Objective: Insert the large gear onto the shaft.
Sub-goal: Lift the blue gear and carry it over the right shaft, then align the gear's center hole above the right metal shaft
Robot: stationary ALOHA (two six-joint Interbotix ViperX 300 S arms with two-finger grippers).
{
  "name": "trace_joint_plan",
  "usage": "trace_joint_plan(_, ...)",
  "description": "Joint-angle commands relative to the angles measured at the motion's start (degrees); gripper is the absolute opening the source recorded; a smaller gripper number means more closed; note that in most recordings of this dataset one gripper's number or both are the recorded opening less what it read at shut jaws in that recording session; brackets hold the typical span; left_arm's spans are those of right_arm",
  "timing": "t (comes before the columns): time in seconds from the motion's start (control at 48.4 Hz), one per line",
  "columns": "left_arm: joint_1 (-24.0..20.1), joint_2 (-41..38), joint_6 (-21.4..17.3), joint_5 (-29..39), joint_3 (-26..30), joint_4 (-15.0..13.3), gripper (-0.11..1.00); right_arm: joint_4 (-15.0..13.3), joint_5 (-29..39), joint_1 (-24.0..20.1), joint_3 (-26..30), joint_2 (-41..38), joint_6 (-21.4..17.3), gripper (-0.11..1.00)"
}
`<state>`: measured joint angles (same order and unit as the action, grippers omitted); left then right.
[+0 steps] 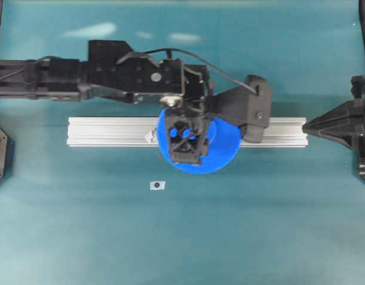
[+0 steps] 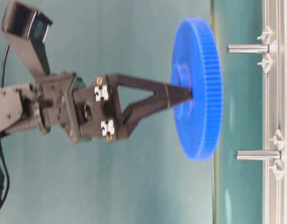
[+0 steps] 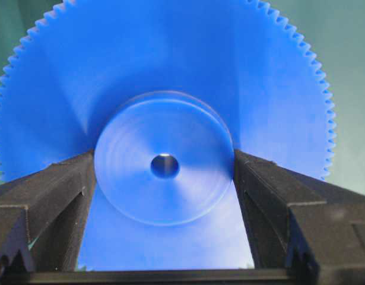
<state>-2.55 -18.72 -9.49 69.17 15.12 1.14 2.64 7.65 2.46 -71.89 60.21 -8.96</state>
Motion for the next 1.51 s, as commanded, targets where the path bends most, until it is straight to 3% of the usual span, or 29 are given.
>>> trace_joint_plan(0.0,-0.8,0.4,-0.4,-0.1,3.6,0.2,0.77,0.1,-0.6,0.1,0.6,-0.2,-0.5,0.05)
trace_joint_plan(0.31,-3.7,-4.2,-0.4,1.7,10.7,0.2,0.77,0.1,-0.3,0.1,0.4,1.2,-0.5,0.05)
trace_joint_plan(0.827,-4.0,-13.8,-1.3,7.5,23.5,0.2,0.77,0.1,-0.1,0.1,0.2,2.0,-0.4,0.05)
trace_joint_plan(1.261,-4.5,-14.3,-1.2,7.7,22.8,0.1,0.77,0.1,-0.1,0.1,0.2,2.1,-0.5,0.05)
trace_joint_plan(1.489,-4.7,-13.9,-1.2,6.4,19.7,0.1,0.77,0.1,-0.1,0.1,0.2,2.5,-0.5,0.05)
